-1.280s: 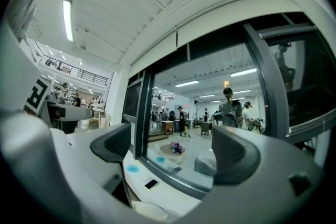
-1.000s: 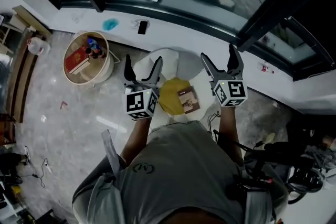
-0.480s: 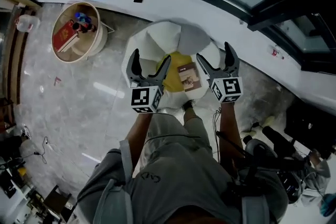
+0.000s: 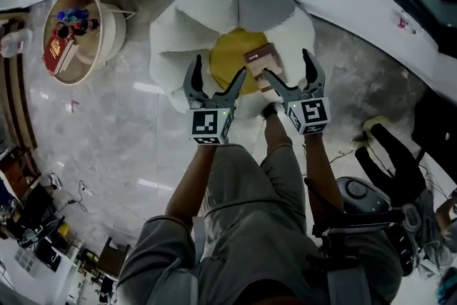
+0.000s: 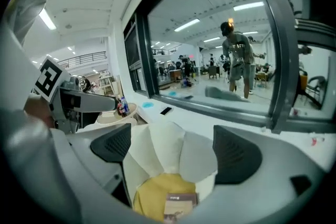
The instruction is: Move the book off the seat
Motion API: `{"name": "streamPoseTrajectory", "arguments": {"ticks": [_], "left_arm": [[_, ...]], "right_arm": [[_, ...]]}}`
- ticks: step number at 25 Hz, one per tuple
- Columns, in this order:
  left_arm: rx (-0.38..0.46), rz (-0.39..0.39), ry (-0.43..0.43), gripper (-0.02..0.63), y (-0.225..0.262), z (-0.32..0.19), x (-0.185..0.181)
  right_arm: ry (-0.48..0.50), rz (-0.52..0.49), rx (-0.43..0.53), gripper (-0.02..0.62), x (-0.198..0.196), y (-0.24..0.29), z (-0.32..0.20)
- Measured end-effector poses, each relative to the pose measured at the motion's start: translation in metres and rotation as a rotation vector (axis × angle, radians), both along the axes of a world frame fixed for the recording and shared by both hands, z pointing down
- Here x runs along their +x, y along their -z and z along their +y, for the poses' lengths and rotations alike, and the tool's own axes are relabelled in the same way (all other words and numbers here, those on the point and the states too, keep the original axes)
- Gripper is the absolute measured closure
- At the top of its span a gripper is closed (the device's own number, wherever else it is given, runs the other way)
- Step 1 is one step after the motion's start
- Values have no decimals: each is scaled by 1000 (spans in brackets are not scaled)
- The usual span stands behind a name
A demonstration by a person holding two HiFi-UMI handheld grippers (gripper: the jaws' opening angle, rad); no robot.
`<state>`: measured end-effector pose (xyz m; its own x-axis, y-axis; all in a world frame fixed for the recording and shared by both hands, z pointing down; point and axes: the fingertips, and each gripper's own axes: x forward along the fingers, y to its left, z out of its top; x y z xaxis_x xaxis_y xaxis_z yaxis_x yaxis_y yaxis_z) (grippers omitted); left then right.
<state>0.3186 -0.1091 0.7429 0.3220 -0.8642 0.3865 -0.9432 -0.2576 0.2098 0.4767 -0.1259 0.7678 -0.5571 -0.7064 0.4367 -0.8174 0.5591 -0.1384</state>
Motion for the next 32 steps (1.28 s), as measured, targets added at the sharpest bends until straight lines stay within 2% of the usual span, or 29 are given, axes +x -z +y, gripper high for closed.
{"name": "streamPoseTrajectory", "arguments": {"ticks": [3,7,10,13,16,22,29,32], "left_arm": [[-45,-23,-118,143,-62,-3,29],[-116,-18,-336,143,-144,-4,72],[-129,-15,-475,139,-196,-4,105],[-163,-29,-519,130,-244,-3,123],[-237,-39,-528,126,-296,1,129],[-353,-10,-538,118,-375,3,143],[-453,-57,-718,112,-453,11,167],[-503,-77,-753,106,-492,2,171]], "right_arm": [[-54,9,-62,104,14,-61,9],[-171,14,-149,104,41,-140,25],[-262,5,-208,104,65,-197,39],[-294,15,-259,104,82,-252,60],[-342,11,-329,104,94,-302,78],[-472,-13,-467,104,118,-387,117],[-651,-121,-634,104,134,-469,163],[-709,-183,-724,104,136,-510,172]]}}
